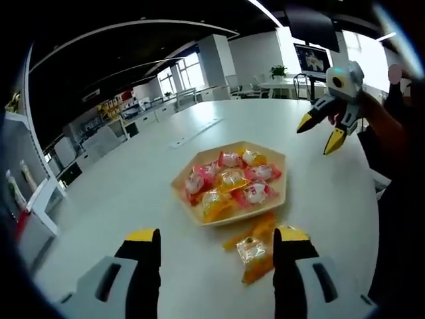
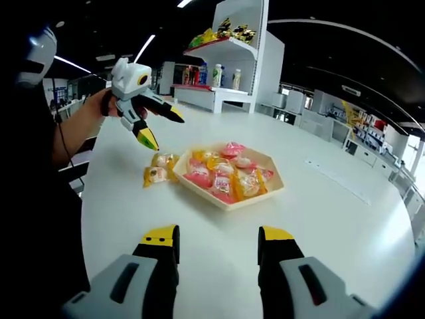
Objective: Pick up the marshmallows scattered on the table and place them into the bowl on the table
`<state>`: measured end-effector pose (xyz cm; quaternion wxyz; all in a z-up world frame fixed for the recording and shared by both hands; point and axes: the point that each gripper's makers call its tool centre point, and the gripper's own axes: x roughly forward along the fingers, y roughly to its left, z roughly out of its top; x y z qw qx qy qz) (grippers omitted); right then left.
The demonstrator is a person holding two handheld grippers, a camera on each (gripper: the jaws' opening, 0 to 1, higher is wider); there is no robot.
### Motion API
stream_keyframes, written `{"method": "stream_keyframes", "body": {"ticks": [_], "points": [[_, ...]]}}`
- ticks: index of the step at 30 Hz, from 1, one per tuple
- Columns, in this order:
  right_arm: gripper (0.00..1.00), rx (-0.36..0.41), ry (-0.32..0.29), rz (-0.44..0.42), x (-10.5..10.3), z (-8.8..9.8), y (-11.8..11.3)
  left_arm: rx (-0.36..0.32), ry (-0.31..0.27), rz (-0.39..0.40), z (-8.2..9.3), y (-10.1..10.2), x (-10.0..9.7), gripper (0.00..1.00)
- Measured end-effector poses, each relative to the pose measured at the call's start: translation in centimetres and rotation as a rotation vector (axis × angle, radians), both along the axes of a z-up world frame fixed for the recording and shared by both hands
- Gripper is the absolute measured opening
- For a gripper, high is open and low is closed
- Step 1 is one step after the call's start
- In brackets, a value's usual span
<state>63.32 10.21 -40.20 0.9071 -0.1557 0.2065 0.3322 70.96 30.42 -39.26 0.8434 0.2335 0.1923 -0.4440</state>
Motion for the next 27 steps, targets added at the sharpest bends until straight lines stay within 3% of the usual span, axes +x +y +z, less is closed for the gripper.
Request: {"method": "stream_keyframes", "body": {"ticks": [12, 16, 22, 27], "points": [[0.47, -0.004, -0.005, -0.001, -0.2, 0.3, 0.0, 0.036, 0.017, 0.024, -0.3, 1.4, 0.0, 0.67], [0.47, -0.002, -0.003, -0.004, -0.2, 0.0, -0.1, 0.044, 0.032, 0.032, -0.9, 1.5, -0.1, 0.63], [0.47, -0.003, 0.008, -0.006, -0.3, -0.5, -0.4, 0.042, 0.092, 0.015, -1.8, 0.7, -1.2, 0.57], [0.47, 0.005, 0.001, -0.005, -0.3, -0.3, -0.5, 0.026, 0.103, 0.016, -2.2, -0.2, -1.4, 0.55]]}}
